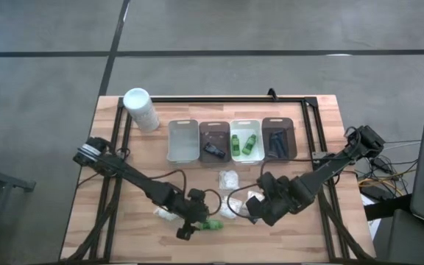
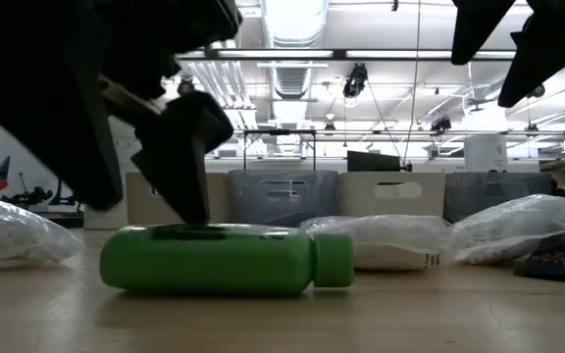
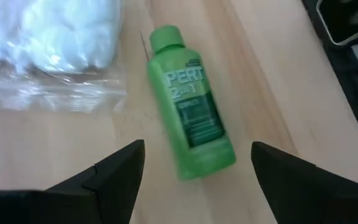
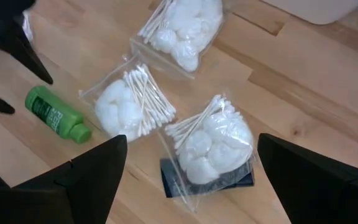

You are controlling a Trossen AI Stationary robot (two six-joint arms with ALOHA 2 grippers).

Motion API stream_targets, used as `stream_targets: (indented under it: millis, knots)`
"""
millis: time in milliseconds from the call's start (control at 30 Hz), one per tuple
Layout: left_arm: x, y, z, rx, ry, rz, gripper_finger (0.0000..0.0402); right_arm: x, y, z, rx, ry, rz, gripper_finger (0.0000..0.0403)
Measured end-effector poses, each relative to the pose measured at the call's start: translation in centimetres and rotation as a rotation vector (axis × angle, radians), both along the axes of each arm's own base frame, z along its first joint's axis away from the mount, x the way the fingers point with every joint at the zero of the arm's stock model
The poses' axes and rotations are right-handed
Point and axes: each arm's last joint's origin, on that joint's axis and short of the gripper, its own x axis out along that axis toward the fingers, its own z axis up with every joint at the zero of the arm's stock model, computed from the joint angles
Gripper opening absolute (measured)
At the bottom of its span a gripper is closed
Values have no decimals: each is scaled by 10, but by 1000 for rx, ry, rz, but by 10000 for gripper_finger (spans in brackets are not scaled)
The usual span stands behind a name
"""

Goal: Pick & Place Travel size toiletries
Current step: Put the green shampoo into the white bin

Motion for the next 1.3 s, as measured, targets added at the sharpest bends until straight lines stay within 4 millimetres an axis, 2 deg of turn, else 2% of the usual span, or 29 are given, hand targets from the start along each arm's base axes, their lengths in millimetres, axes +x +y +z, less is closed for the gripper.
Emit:
stream_targets:
  millis: [200, 433, 533, 700, 867, 967, 1100, 1233, 1300]
  knots:
    - [11, -13, -21, 2, 37, 150, 298, 0, -1, 1, -30, -10, 14, 357]
    - [21, -20, -32, 65, 8, 242, 294, -2, 4, 1, -36, -11, 38, 363]
    - [22, -19, -32, 78, 4, 232, 271, -6, 9, 1, -40, -12, 60, 363]
    - [20, -17, -28, 83, 12, 193, 191, -12, 21, 6, -51, -50, 72, 350]
    - [15, -14, -6, 43, 0, 208, 127, -23, 29, 19, -40, -162, 5, 327]
    - [13, -9, 23, 28, -102, 281, 126, -29, 30, 29, 1, -234, -48, 317]
    - [6, 1, 59, 94, -274, 420, 129, -31, 26, 41, 44, -329, -107, 308]
    - [4, 13, 92, 155, -450, 464, 130, -25, 16, 56, 59, -429, -107, 301]
    - [6, 22, 100, 166, -491, 475, 130, -19, 8, 62, 53, -457, -103, 299]
